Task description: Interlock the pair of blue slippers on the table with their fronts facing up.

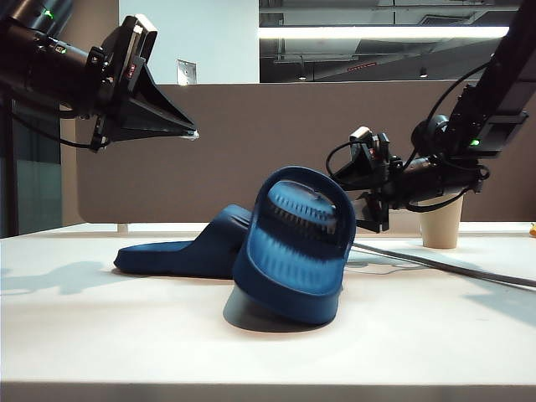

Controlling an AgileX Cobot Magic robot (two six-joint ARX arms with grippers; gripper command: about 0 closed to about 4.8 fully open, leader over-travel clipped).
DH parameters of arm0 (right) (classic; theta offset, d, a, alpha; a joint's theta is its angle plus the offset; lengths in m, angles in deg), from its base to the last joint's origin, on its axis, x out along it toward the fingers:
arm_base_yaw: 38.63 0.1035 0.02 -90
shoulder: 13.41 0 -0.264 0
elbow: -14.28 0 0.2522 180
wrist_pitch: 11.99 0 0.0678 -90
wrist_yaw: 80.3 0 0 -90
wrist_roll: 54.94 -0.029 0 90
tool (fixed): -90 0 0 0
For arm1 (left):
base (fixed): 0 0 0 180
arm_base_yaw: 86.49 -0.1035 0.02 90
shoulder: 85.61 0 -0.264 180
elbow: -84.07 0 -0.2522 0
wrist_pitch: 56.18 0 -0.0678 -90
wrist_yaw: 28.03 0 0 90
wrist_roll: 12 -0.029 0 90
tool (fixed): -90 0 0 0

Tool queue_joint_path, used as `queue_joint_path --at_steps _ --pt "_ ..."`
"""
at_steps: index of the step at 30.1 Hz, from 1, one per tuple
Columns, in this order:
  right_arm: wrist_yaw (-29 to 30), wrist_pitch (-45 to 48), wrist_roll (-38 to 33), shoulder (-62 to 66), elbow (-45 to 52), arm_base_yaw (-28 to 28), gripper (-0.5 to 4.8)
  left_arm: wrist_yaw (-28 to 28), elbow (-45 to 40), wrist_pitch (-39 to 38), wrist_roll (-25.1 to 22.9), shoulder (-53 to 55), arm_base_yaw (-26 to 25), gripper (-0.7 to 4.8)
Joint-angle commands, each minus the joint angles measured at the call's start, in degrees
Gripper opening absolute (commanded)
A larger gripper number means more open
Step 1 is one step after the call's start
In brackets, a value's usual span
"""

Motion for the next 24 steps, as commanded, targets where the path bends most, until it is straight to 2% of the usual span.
queue_joint_path --at_steps 1,5,11,16,24 --pt "1.55 0.92 0.04 0.57 -0.15 0.81 2.74 0.09 0.26 0.48 0.02 -0.15 0.04 0.28" --pt "1.40 0.96 0.07 1.36 -0.13 1.27 2.67 0.09 0.26 0.48 0.02 -0.15 0.04 0.28" --pt "0.28 2.34 0.26 1.53 -0.15 1.40 1.39 0.09 0.24 0.46 0.00 -0.15 0.04 0.28" --pt "0.26 3.15 0.07 1.51 -0.15 1.38 0.66 -0.22 0.20 0.46 -0.04 -0.13 0.04 0.29" --pt "0.52 3.39 -0.22 1.51 -0.15 1.14 0.40 -4.59 0.17 -1.22 -0.24 -0.04 -0.04 0.29"
